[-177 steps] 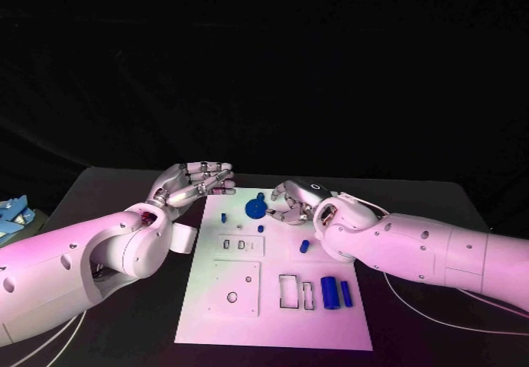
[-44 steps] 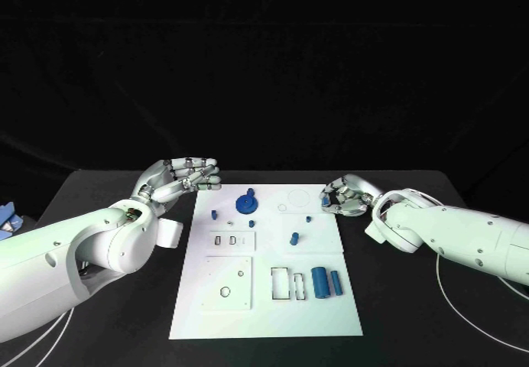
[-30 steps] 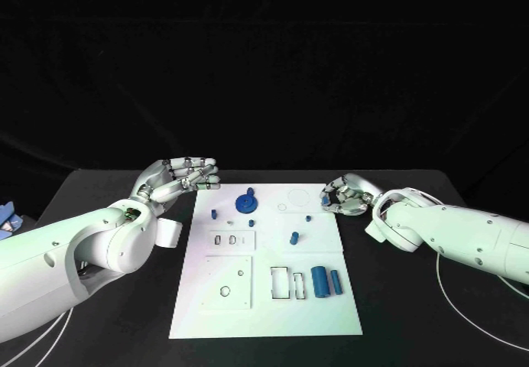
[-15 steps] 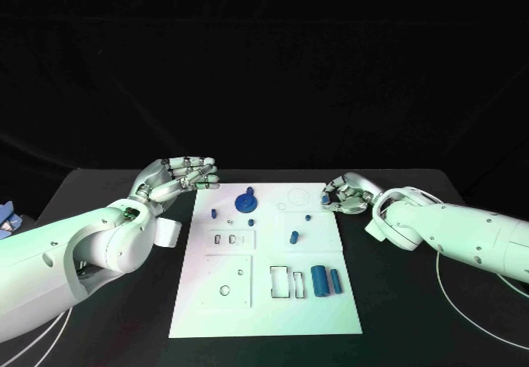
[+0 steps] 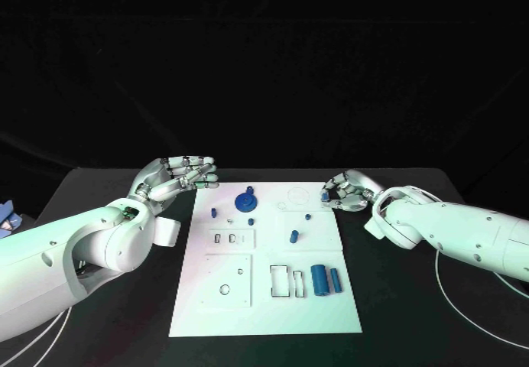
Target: Assemble the parts on the task board
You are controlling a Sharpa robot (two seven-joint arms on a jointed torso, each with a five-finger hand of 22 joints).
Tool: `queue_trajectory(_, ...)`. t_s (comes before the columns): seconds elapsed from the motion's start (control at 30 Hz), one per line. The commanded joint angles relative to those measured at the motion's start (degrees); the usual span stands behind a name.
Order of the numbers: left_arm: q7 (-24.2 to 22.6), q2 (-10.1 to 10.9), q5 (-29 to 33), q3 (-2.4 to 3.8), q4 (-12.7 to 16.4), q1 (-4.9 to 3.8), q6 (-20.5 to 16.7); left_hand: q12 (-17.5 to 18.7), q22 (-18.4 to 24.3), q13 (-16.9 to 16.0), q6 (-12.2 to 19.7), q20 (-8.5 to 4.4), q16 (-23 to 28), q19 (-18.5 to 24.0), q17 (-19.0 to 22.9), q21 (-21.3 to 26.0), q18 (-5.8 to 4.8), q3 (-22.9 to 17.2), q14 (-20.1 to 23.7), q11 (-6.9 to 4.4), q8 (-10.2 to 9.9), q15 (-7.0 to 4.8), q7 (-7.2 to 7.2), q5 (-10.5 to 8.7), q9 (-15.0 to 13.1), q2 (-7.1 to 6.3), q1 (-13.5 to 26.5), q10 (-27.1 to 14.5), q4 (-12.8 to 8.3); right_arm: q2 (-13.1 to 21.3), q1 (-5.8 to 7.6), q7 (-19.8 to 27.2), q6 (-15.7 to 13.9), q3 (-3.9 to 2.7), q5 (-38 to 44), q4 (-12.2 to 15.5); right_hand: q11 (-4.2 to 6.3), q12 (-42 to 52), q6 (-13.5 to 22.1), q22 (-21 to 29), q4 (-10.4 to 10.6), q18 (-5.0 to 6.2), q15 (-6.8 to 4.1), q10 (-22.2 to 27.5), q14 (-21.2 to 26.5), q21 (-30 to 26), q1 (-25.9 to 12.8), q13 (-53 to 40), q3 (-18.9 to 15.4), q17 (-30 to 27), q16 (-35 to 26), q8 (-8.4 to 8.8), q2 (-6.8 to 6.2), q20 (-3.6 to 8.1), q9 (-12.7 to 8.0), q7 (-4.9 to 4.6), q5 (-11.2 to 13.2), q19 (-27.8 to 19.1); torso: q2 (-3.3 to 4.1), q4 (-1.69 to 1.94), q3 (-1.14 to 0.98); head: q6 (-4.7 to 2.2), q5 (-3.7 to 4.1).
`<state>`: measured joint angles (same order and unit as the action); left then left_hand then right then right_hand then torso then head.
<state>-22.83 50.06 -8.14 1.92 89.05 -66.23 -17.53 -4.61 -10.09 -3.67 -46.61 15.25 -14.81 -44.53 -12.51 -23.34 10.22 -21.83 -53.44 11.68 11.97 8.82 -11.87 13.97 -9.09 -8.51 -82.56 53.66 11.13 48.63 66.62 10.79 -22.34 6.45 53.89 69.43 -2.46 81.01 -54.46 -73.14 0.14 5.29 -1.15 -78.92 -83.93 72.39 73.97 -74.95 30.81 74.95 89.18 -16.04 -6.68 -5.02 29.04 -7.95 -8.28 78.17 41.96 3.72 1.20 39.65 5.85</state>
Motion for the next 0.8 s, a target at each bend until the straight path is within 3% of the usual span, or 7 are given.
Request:
queue_trajectory(0.03,-0.31,-0.04,0.15,0.03,0.06,-0.01,0.95,0.34,-0.09,-0.02,-0.11,0.09,0.38,0.31,-0.07,-0.38,0.15,-0.25,0.33,-0.14,-0.27,0.24,-2.4,-0.12,0.06,-0.52,-0.11,0.31,0.01,0.18,-0.03,1.26,-3.12,-0.01,-0.53,0.88,0.32,0.15,-1.15,0.01,-0.11,-0.55,-0.4,-0.04,-5.4,0.27,0.07,-1.21,0.21,12.12,0.08,-3.41,0.81,0.23,2.44,1.47,0.14,0.02,-0.02,0.02,-0.01,0.03,0.02)
queue_trajectory(0.17,-0.31,0.01,0.15,0.03,-0.04,-0.01,0.97,0.34,-0.09,-0.02,-0.11,0.09,0.38,0.31,-0.07,-0.38,0.15,-0.25,0.33,-0.14,-0.27,0.24,-2.4,-0.12,0.06,-0.52,-0.11,0.31,0.01,0.81,0.16,-0.29,-4.57,-0.1,-0.06,3.44,0.32,-0.44,-0.4,0.37,-0.2,-0.45,-0.45,0.62,-5.37,-0.17,-0.02,-0.46,0.38,11.98,0.04,-3.76,0.96,0.36,2.65,1.4,-0.18,-0.24,-0.08,-0.04,0.02,0.07,-0.13)
queue_trajectory(0.4,-0.24,-0.04,0.15,0.01,-0.67,0.01,1.03,0.45,-0.12,-0.02,-0.14,0.1,0.45,0.39,-0.17,-0.5,0.15,-0.5,0.29,-0.16,-0.32,0.23,-2.36,-0.15,0.07,-0.52,-0.06,0.36,-0.18,1.48,1.45,-7.72,-6.3,-0.19,4.03,11.12,-0.06,-2.15,1.44,0.52,-0.54,-0.43,-0.21,2.69,-5.47,-0.56,-0.01,1.65,1.07,12.47,0.15,-4.45,1.6,0.29,3.03,0.9,-0.51,-0.44,-0.34,0.0,0.18,0.2,-0.39)
queue_trajectory(0.53,-0.17,-0.25,0.15,-0.04,-1.15,0.04,1.07,0.45,-0.13,-0.02,-0.15,0.1,0.46,0.39,-0.18,-0.51,0.15,-0.53,0.29,-0.17,-0.33,0.23,-2.35,-0.15,0.07,-0.52,-0.04,0.38,-0.19,0.94,2.23,-12.67,-6.63,-0.2,7.34,16.22,-0.15,-2.45,1.74,0.4,-0.48,-0.46,-0.14,3.02,-5.53,-0.47,-0.13,2.02,1.21,12.72,0.21,-4.54,1.78,0.24,3.06,0.81,-0.68,-0.35,-0.32,0.13,0.28,0.32,-0.94)
queue_trajectory(0.6,-0.13,-0.36,0.15,-0.06,-1.36,0.05,1.06,0.45,-0.13,-0.02,-0.15,0.1,0.46,0.39,-0.18,-0.51,0.15,-0.53,0.29,-0.17,-0.33,0.23,-2.35,-0.15,0.07,-0.52,-0.04,0.38,-0.19,0.15,2.52,-14.88,-6.43,-0.2,9.13,18.3,-0.16,-2.43,1.77,0.3,-0.45,-0.48,-0.13,2.98,-5.54,-0.37,-0.17,1.98,1.22,12.78,0.23,-4.57,1.82,0.24,3.06,0.8,-0.69,-0.28,-0.28,0.13,0.24,0.23,-1.46)
queue_trajectory(0.67,-0.1,-0.48,0.15,-0.07,-1.54,0.06,1.04,0.45,-0.13,-0.02,-0.15,0.1,0.46,0.39,-0.18,-0.51,0.15,-0.53,0.29,-0.17,-0.33,0.23,-2.35,-0.15,0.07,-0.52,-0.04,0.38,-0.19,-0.74,2.69,-16.44,-6.14,-0.2,10.55,19.61,-0.17,-2.46,1.8,0.28,-0.42,-0.49,-0.12,3.0,-5.55,-0.36,-0.22,2.01,1.23,12.82,0.24,-4.59,1.85,0.23,3.07,0.79,-0.71,-0.27,-0.31,0.11,0.22,0.26,-1.81)
queue_trajectory(0.8,0.0,-0.87,0.15,-0.09,-1.93,0.07,0.98,0.45,-0.13,-0.02,-0.15,0.1,0.46,0.39,-0.18,-0.51,0.15,-0.53,0.29,-0.17,-0.33,0.23,-2.35,-0.15,0.07,-0.52,-0.04,0.38,-0.19,-3.66,2.92,-19.77,-4.88,-0.07,13.52,21.64,-0.18,-2.42,1.84,0.18,-0.35,-0.52,-0.1,2.92,-5.55,-0.26,-0.31,1.94,1.23,12.83,0.24,-4.65,1.9,0.21,3.09,0.78,-0.74,-0.19,-0.29,0.43,0.24,0.28,-2.6)
